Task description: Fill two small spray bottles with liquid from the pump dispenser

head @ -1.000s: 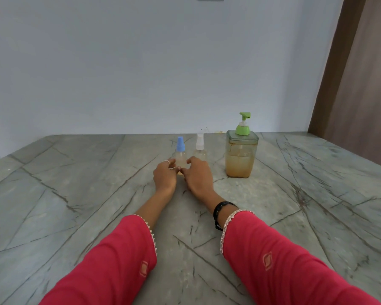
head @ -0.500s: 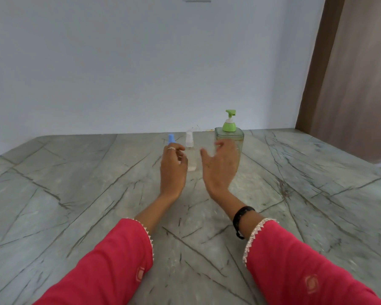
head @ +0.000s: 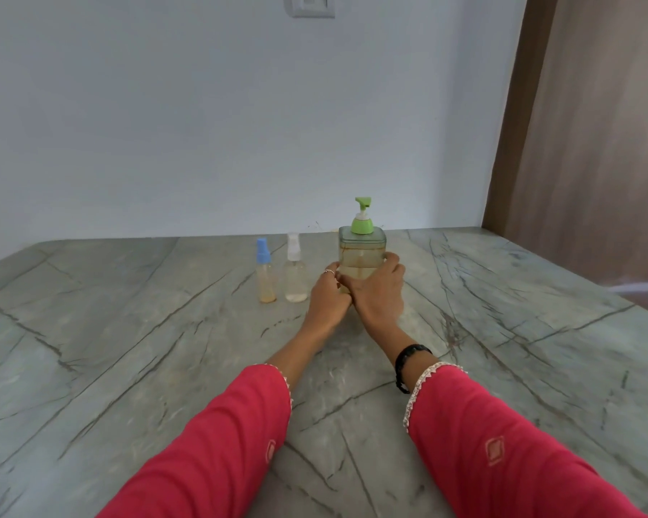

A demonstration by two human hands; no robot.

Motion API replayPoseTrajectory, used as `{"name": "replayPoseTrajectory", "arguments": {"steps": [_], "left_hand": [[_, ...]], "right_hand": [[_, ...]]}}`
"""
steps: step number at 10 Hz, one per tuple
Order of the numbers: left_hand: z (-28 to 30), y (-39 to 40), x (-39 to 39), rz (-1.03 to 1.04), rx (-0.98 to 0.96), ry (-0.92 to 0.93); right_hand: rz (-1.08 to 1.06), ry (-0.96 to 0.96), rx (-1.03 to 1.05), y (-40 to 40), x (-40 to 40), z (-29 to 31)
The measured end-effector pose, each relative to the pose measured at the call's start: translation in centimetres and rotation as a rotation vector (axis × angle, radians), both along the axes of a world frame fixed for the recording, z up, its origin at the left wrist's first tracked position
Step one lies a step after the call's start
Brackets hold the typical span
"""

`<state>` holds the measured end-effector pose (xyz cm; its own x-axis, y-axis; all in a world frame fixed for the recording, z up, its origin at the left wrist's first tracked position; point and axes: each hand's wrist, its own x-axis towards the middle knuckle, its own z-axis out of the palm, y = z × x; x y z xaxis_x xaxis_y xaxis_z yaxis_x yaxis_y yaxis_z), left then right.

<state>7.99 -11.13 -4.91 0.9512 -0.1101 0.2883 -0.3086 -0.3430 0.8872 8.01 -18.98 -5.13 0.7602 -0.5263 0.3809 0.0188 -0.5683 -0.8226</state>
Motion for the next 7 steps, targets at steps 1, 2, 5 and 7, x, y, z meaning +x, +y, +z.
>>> {"name": "replayPoseTrajectory", "arguments": {"steps": [1,2,5,7], "left_hand": [[-0.2,-1.2,0.3,-0.01,-0.006,0.006],[-0.1,-2.7,0.1,-0.039,-0.002,-0.012],[0.1,-5.4,0.2,-0.052,-0.005,-0.077],[1.2,-4.7,-1.0,-0.033,0.066,-0.08]], "right_hand": [[-0.021,-0.024,-0.008,-1.0,0.2,-0.2],[-0.042,-0.036,0.003,-2.3,0.3,-0.4],[-0.042,-0.004,-0.029,-5.0,0.7,-0.2],[-0.106,-0.039,-0.071,-4.8,-0.8,0.1]]}}
